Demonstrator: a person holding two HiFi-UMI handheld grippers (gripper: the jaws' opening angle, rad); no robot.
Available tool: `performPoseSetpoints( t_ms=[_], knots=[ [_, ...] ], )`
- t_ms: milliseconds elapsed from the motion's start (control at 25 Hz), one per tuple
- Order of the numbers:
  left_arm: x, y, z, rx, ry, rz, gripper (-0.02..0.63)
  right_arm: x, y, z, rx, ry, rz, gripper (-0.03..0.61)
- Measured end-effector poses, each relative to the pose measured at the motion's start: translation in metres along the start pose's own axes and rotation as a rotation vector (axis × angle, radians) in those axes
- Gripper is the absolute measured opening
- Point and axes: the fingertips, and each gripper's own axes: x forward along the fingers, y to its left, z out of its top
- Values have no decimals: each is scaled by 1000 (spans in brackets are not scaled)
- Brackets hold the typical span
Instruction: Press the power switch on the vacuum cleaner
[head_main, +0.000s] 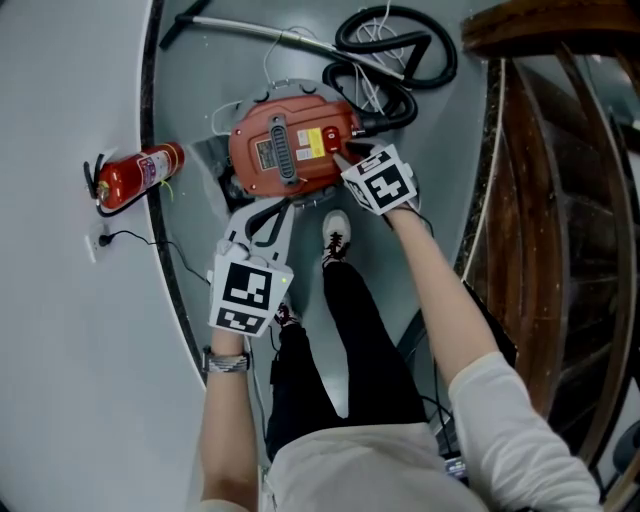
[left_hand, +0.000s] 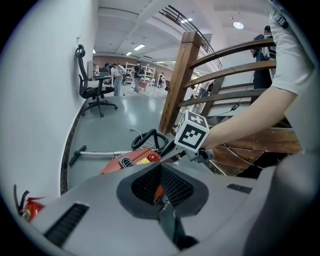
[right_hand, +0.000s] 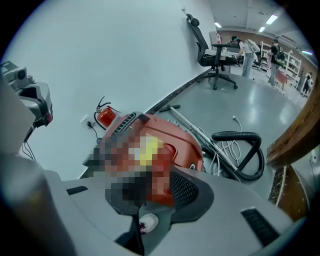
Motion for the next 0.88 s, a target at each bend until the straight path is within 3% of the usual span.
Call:
performPoseSetpoints(
  t_ms=[520, 680, 880],
  knots=[
    [-35, -2, 3, 17, 3, 32, -2, -38, 25, 16, -88, -25, -24, 115],
    [-50, -1, 14, 31, -10, 43, -2, -60, 26, 24, -66, -39, -58, 66],
    [-69, -3, 31, 46, -39, 49, -2, -91, 37, 37, -86, -68, -56, 49]
  ],
)
